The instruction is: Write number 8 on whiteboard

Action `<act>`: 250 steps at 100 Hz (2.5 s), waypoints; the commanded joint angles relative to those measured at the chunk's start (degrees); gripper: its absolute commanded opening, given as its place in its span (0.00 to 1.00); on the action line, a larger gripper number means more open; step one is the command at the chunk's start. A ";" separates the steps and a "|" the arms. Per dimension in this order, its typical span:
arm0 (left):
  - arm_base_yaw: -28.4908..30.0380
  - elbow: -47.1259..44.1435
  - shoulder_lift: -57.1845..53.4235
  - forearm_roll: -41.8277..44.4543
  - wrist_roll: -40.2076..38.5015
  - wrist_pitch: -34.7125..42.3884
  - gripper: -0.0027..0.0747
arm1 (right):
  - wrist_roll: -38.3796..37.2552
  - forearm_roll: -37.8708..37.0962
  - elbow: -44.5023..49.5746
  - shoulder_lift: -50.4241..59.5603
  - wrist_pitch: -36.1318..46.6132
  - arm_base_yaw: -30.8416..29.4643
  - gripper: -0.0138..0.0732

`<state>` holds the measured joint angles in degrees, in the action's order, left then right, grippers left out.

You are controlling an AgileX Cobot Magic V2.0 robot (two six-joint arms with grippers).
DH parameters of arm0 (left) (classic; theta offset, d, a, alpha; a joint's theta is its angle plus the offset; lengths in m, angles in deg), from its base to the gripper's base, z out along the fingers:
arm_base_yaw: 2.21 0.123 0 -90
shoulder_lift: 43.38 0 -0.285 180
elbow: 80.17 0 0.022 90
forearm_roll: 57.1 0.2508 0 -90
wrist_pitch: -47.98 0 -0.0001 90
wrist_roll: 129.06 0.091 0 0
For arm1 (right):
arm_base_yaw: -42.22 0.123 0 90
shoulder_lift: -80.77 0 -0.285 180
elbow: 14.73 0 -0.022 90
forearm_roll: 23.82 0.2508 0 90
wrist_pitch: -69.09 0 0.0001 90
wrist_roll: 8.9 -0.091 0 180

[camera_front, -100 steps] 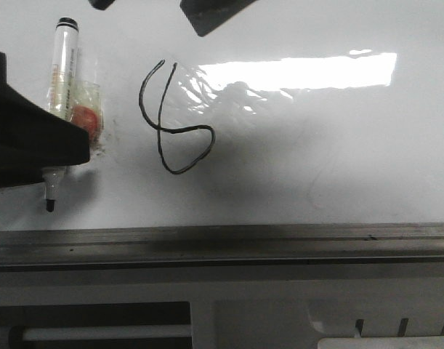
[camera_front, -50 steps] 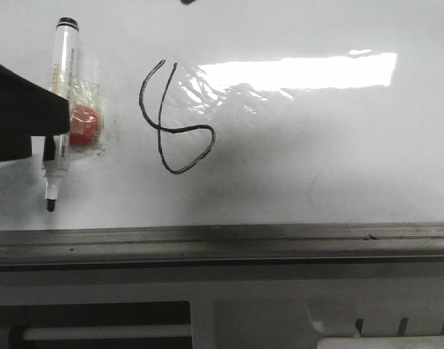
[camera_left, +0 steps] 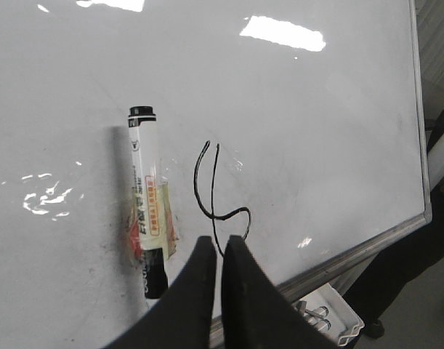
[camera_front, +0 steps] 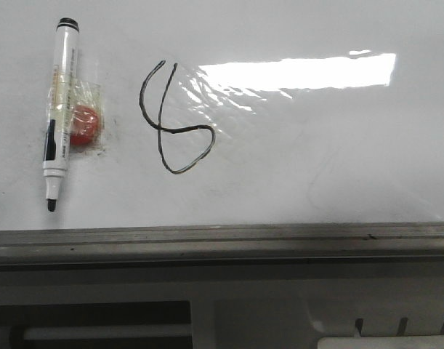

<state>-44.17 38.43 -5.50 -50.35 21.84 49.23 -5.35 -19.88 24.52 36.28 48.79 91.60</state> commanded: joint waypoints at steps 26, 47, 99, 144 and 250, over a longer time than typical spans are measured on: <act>0.17 -5.52 -10.07 0.46 -0.28 3.41 0.01 | 0.54 -0.78 16.46 24.78 5.56 0.03 0.09; 0.17 -6.21 -10.56 -1.89 -0.28 3.48 0.01 | 0.54 -0.40 21.28 31.97 3.41 0.03 0.08; 0.17 -6.21 -10.56 -1.88 -0.28 3.48 0.01 | 0.54 -0.27 23.02 32.20 2.24 0.03 0.08; 0.17 -8.80 -10.65 -7.96 -0.28 3.46 0.01 | 0.54 -0.27 23.02 32.20 2.24 0.03 0.08; 41.22 -17.74 -32.03 -11.65 25.34 -18.98 0.01 | 0.54 -0.27 23.02 32.20 2.10 0.03 0.08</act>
<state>-3.27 22.54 -35.67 -61.14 47.03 28.43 -5.26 -20.00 48.94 69.02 46.61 91.63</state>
